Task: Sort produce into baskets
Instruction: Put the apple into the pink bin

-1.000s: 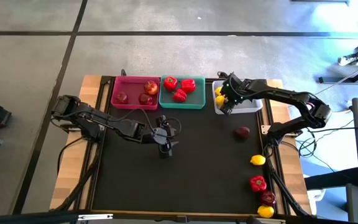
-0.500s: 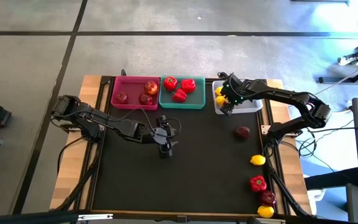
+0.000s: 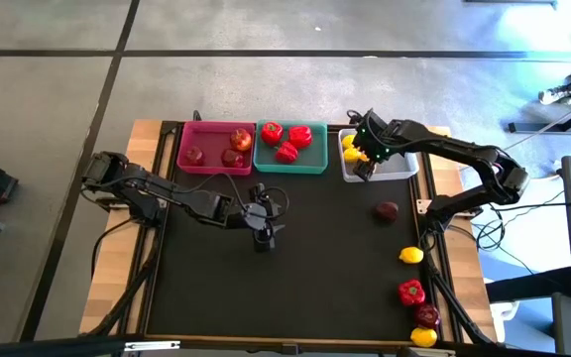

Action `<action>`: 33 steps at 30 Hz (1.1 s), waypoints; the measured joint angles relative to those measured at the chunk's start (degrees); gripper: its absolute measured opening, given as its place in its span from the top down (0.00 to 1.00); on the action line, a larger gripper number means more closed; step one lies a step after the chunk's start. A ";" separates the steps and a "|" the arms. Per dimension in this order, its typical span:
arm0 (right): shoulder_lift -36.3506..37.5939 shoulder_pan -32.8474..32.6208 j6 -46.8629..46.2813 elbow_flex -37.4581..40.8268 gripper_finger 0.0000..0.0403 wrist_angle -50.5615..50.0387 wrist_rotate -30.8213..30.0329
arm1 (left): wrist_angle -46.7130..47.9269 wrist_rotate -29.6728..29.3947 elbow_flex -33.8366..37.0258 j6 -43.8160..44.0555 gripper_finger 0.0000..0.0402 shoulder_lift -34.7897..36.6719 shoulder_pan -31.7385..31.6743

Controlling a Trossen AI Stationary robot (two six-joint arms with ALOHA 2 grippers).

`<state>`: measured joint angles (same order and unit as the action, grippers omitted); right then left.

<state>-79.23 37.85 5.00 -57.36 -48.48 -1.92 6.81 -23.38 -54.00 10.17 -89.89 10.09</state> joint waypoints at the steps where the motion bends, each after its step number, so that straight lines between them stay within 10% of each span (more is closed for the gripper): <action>1: 0.01 0.00 -0.18 -1.02 0.33 -1.33 0.51 | 0.00 -0.03 0.00 0.04 0.36 0.00 -0.02; 10: 0.10 -4.05 -4.58 -5.62 0.34 -15.05 7.89 | 0.24 -0.02 0.00 1.44 0.36 0.00 -0.06; 33: -0.37 -26.93 -18.83 -2.94 0.30 -25.64 -5.35 | 0.04 0.23 0.00 2.91 0.36 -0.17 -0.44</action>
<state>-79.59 10.92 -13.83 -60.30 -74.11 -7.27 6.85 -23.14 -54.00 13.08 -90.06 9.65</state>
